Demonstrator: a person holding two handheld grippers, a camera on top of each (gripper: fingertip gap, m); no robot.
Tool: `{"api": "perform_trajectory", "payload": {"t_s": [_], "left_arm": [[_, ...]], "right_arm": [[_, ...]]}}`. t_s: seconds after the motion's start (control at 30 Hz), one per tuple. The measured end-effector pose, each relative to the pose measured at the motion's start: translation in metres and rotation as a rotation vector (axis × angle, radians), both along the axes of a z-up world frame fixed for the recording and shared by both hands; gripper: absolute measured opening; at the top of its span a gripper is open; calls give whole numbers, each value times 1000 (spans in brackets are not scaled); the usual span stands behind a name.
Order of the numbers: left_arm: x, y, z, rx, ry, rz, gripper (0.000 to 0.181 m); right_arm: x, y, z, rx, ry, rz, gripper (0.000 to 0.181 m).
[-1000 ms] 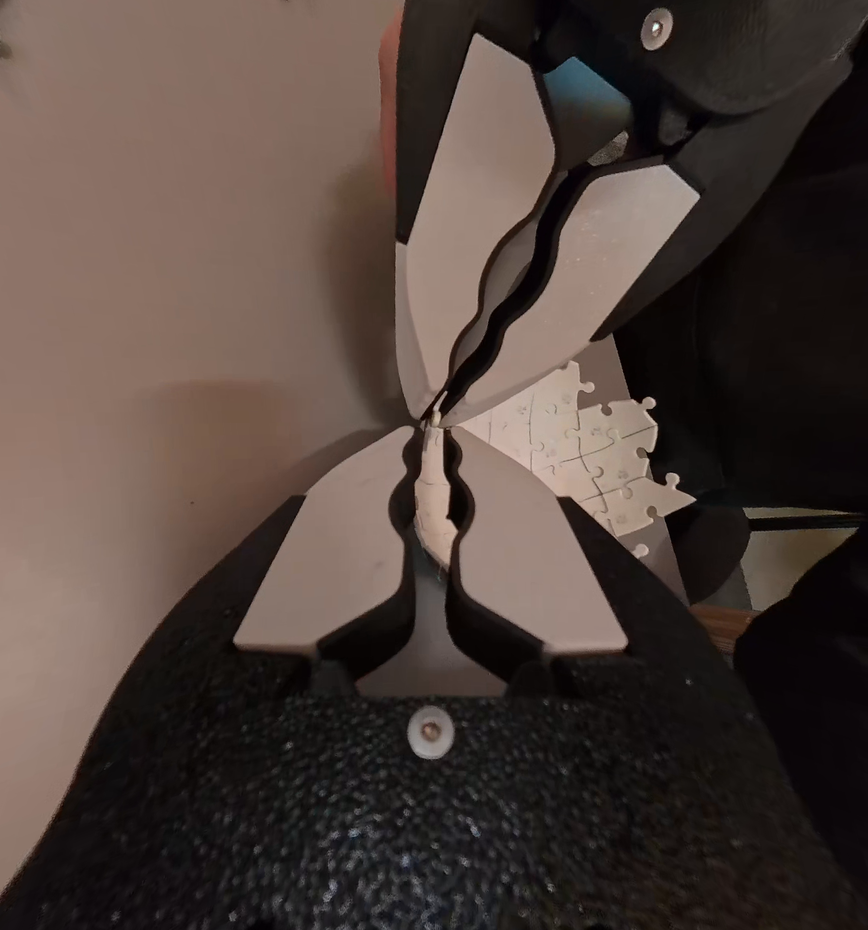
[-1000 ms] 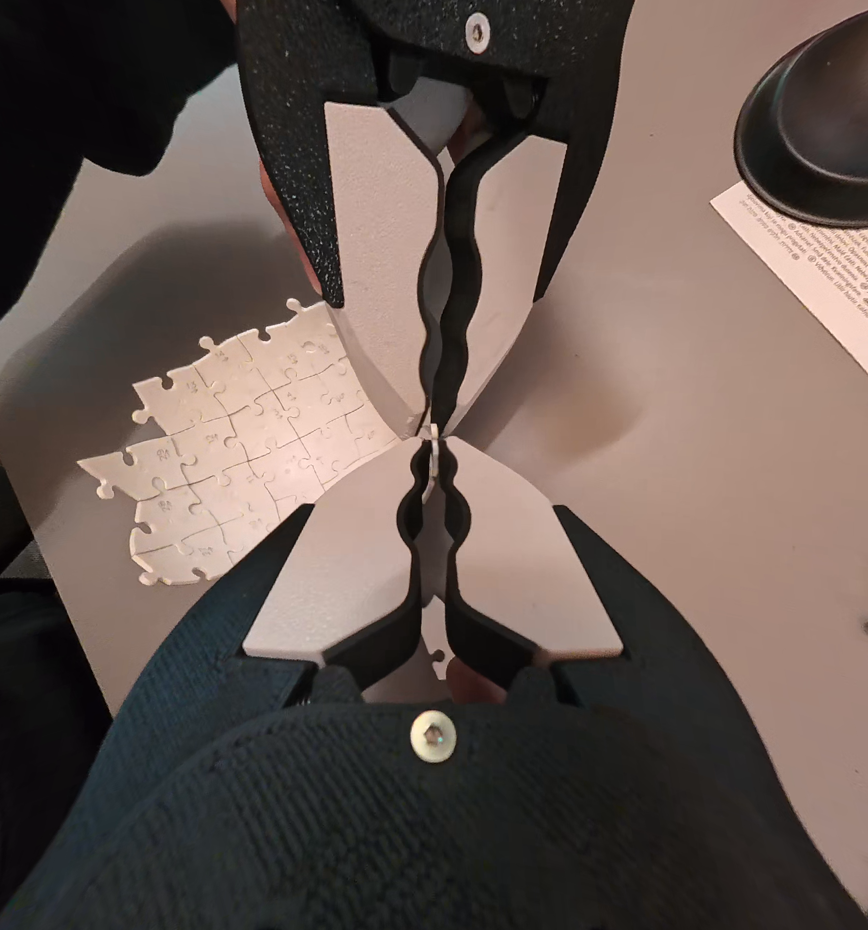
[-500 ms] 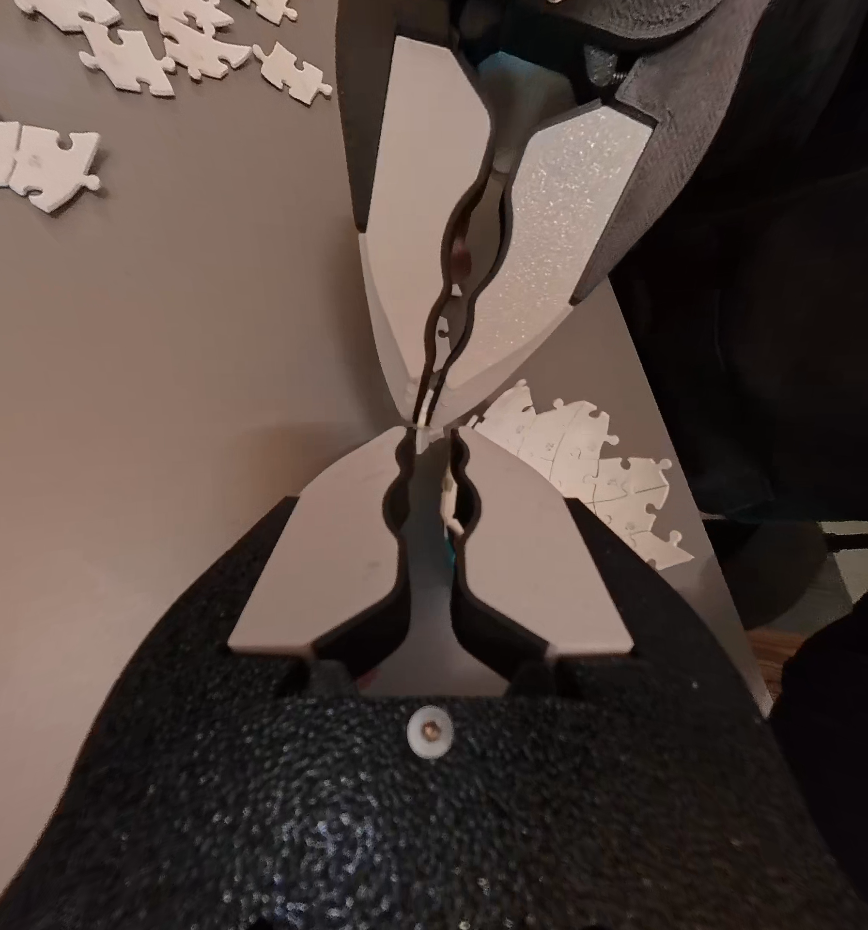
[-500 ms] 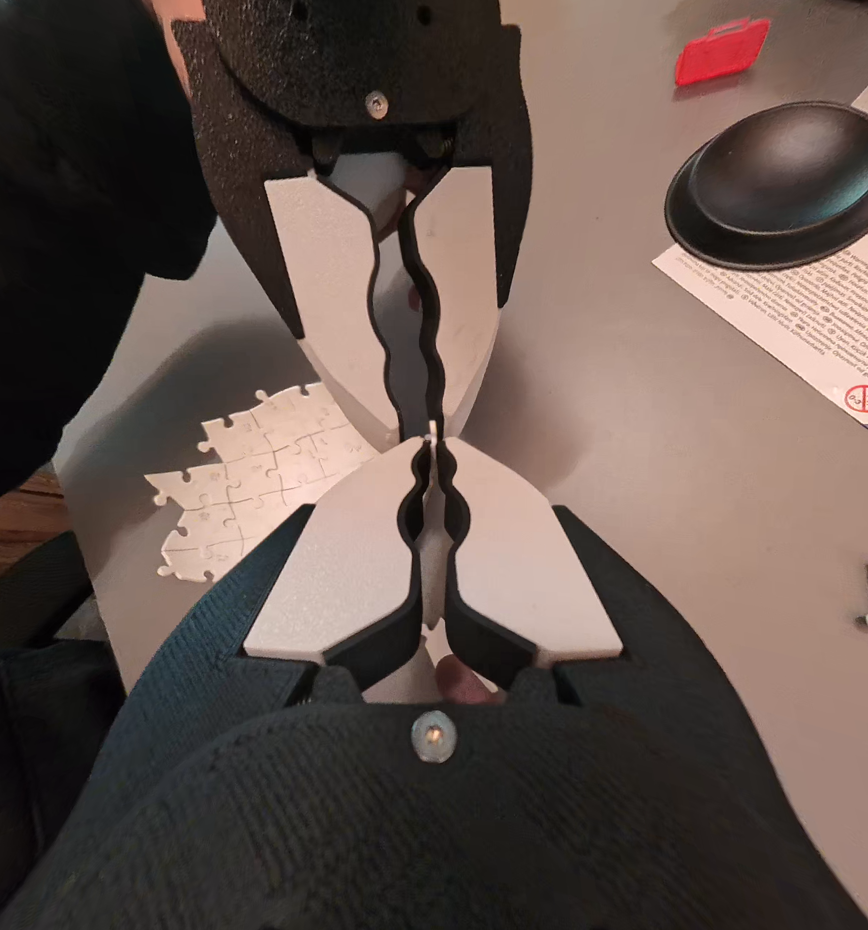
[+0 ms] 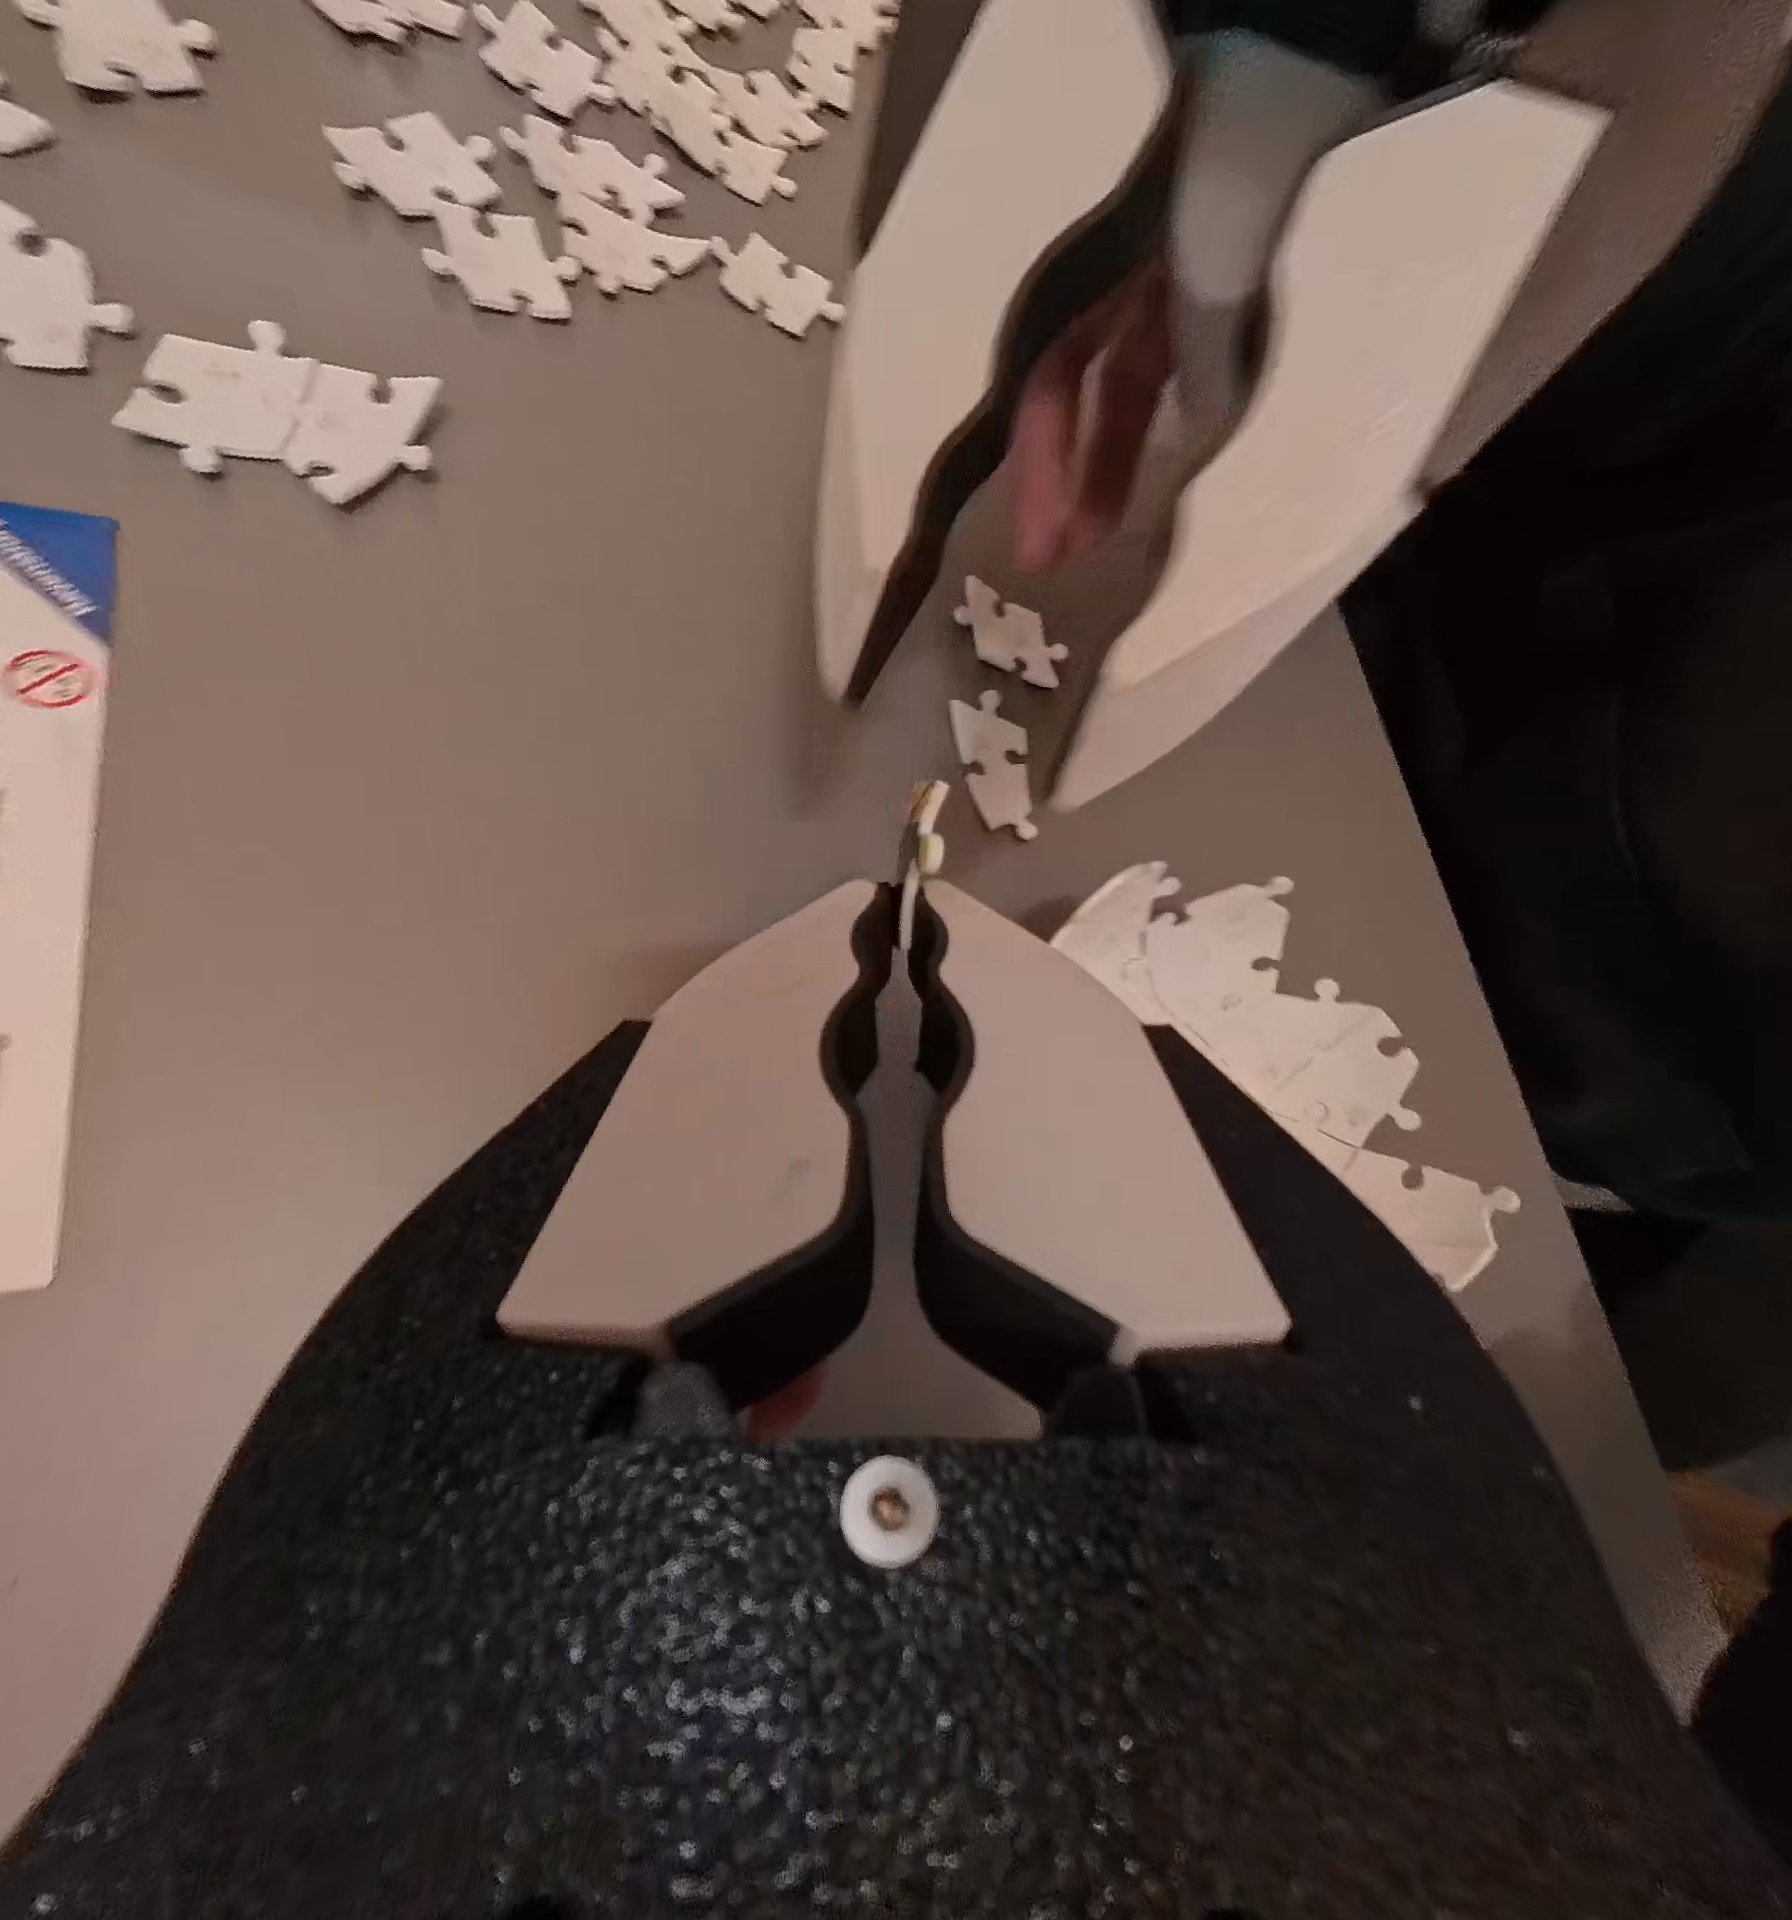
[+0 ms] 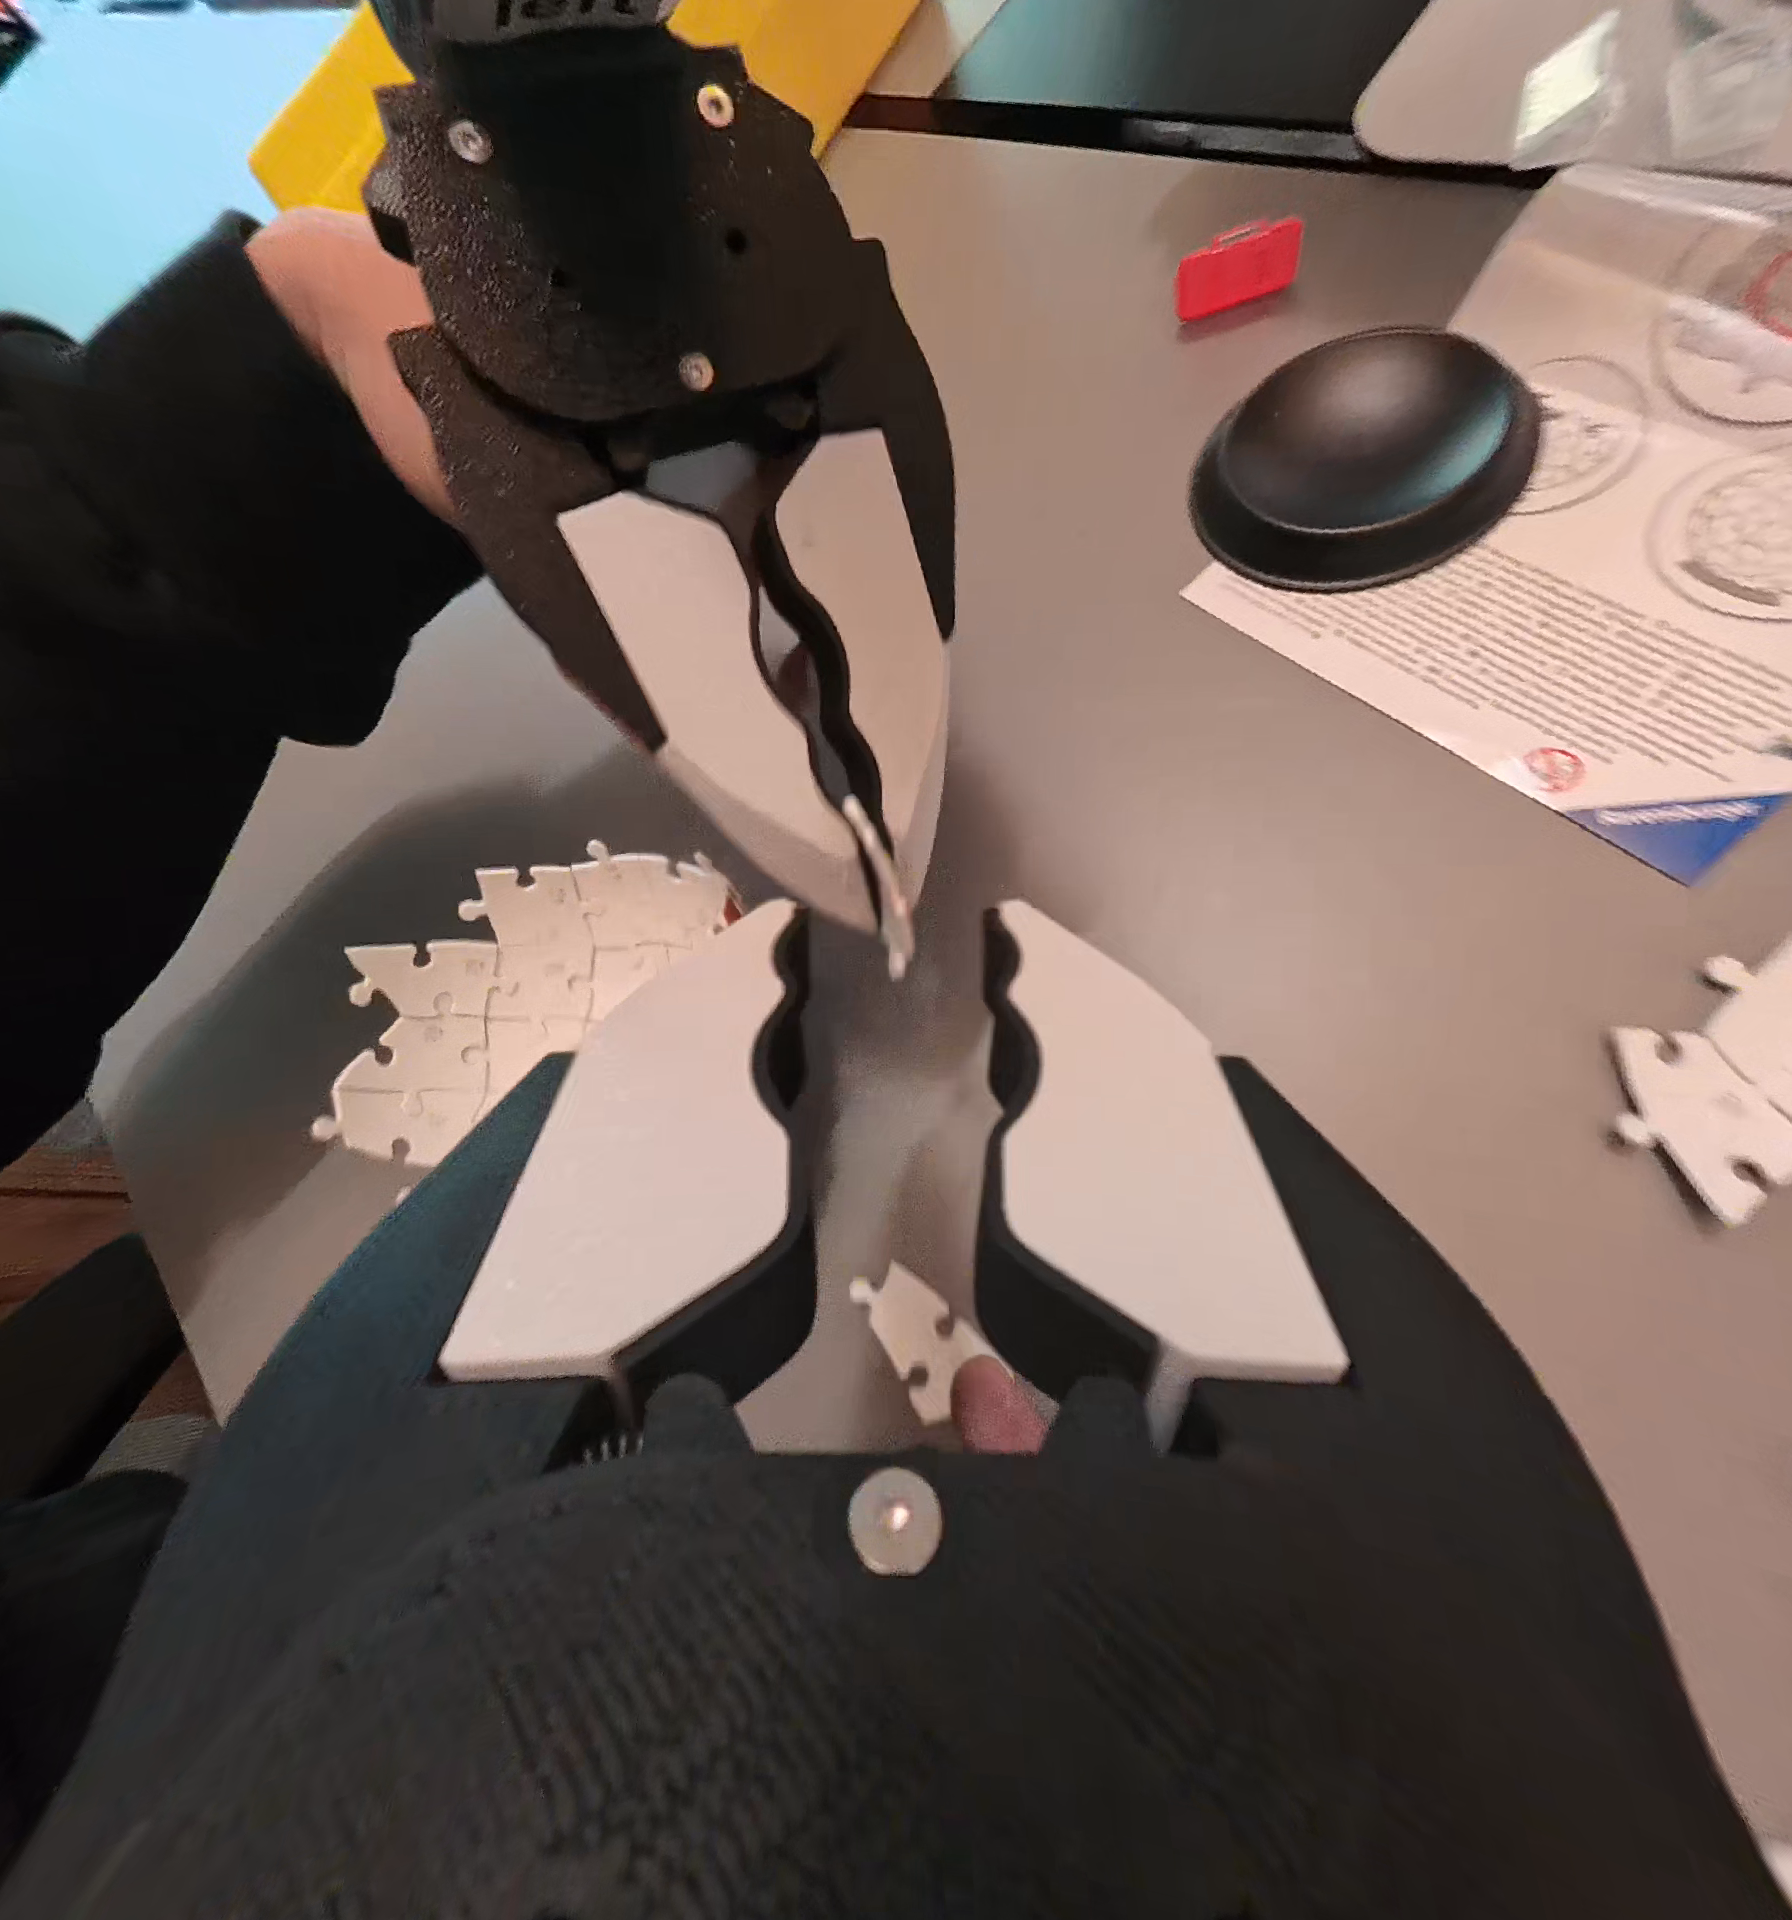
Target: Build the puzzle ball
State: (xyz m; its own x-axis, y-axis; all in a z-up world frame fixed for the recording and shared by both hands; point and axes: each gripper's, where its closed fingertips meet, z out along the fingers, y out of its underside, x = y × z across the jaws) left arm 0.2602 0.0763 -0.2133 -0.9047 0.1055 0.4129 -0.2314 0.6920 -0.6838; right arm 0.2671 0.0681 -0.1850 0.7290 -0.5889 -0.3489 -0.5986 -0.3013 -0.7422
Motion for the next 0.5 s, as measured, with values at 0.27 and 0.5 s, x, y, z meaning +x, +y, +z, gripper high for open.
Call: {"api": "perform_trajectory", "payload": {"t_s": [0.27,0.5], "left_arm": [[22,34,12,-95,-142,216,2],[6,77,1,-51,-156,342,2]], "right_arm": [[-110,-20,-21,-50,47,45,51],[-90,-11,-47,50,148,-15,40]]}}
